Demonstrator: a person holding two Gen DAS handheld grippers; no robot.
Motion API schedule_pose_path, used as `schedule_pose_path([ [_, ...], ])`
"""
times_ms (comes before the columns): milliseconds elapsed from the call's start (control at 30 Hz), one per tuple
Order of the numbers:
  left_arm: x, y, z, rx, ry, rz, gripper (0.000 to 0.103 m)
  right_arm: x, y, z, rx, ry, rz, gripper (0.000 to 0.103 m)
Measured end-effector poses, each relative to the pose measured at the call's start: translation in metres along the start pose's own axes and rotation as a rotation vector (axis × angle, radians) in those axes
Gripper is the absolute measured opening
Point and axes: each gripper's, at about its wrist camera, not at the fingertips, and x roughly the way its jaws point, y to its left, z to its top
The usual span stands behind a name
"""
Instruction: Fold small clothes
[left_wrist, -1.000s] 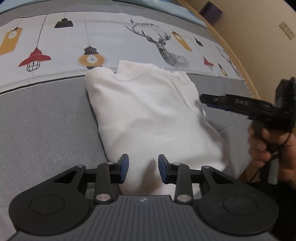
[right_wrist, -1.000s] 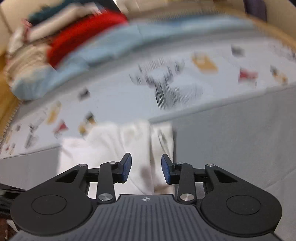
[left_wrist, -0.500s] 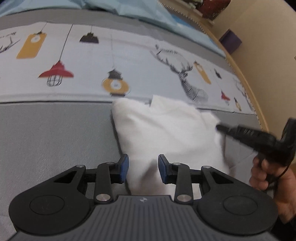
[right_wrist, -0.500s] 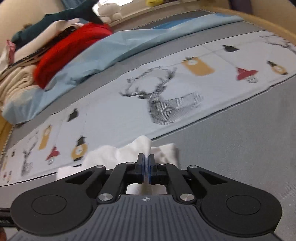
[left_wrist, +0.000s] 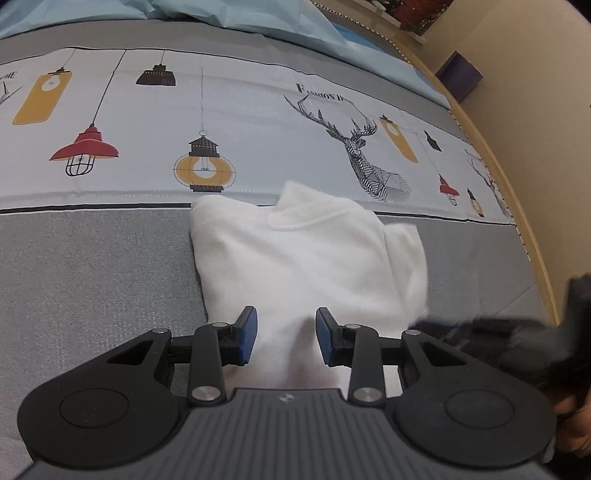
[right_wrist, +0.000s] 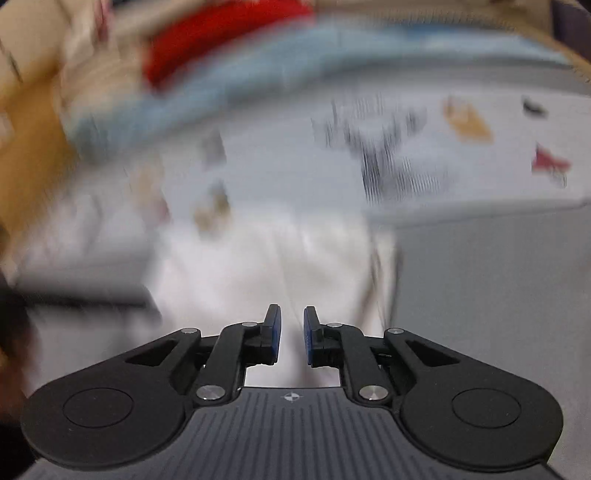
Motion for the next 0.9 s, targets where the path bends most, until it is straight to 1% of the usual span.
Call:
schedule_pose_path([
  [33,0.001,-0.001,0.000,0.001,0.000,0.001,0.037,0.006,-0.003,-0.004,-0.012,0.032,-0.028,0.030],
  [67,0.001,-0.002,0.000,0.006,0.001,0.003,0.037,0.005,-0.006,-0.003,-0.001,0.022,-0.043,0.039],
  [100,0.001,-0.003,0.000,0.012,0.000,0.005,0.038,0.001,-0.010,-0.001,0.025,0.010,-0.038,0.044],
  [167,0.001,-0.002,0.000,0.016,0.002,0.004,0.037,-0.001,-0.017,-0.001,0.073,0.015,-0.013,0.043],
  [300,0.001,-0.001,0.001,0.010,0.003,0.003,0.037,-0.005,-0.015,-0.004,0.050,0.005,-0.018,0.043],
  [400,0.002,-0.003,0.000,0.019,0.005,0.010,0.037,-0.006,-0.014,-0.001,0.063,0.005,-0.019,0.043],
  [567,0.002,-0.001,0.001,0.006,0.002,0.016,0.038,-0.003,-0.019,0.001,0.117,0.005,-0.015,0.047],
  [667,0.002,0.004,0.003,-0.020,-0.013,0.048,0.041,0.000,-0.024,0.001,0.162,0.012,-0.009,0.053],
  [733,0.005,0.011,0.006,-0.056,-0.011,0.081,0.052,0.004,-0.029,0.000,0.203,0.025,-0.004,0.060],
  [800,0.009,0.021,0.007,-0.107,0.000,0.105,0.056,0.007,-0.035,-0.001,0.246,0.037,0.010,0.064],
  [833,0.012,0.028,0.008,-0.147,0.009,0.099,0.059,0.009,-0.037,-0.002,0.269,0.043,0.019,0.066],
  [900,0.017,0.040,0.008,-0.225,0.030,0.067,0.060,0.010,-0.041,-0.003,0.295,0.047,0.033,0.067],
])
